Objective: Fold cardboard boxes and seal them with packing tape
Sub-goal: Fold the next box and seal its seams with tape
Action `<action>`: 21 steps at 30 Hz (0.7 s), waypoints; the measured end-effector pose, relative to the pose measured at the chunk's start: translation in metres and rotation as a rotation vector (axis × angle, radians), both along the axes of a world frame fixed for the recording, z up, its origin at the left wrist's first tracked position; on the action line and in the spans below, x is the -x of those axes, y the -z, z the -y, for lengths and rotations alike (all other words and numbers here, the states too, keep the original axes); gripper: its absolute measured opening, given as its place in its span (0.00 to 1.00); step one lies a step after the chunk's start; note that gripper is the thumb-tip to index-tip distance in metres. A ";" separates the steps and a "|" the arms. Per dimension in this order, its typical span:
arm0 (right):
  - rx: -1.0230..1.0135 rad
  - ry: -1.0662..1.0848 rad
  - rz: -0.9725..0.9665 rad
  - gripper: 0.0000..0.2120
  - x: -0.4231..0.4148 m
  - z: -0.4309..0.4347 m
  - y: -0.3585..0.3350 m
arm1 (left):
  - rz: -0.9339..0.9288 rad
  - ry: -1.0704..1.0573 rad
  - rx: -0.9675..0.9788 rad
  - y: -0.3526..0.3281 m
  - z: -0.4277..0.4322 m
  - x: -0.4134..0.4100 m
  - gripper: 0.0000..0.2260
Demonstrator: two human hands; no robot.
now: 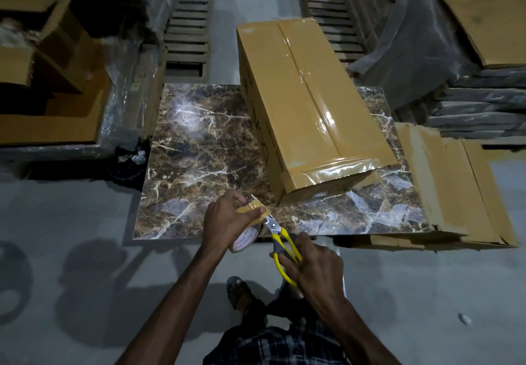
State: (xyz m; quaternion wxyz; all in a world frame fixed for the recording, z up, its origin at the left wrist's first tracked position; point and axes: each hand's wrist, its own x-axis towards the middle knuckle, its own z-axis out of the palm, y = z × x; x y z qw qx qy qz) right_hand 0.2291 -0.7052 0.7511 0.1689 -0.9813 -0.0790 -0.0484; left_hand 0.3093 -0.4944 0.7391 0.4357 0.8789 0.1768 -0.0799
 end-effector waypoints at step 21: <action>-0.063 -0.217 0.105 0.21 -0.046 0.239 0.017 | -0.213 -0.088 0.270 0.024 0.186 -0.018 0.27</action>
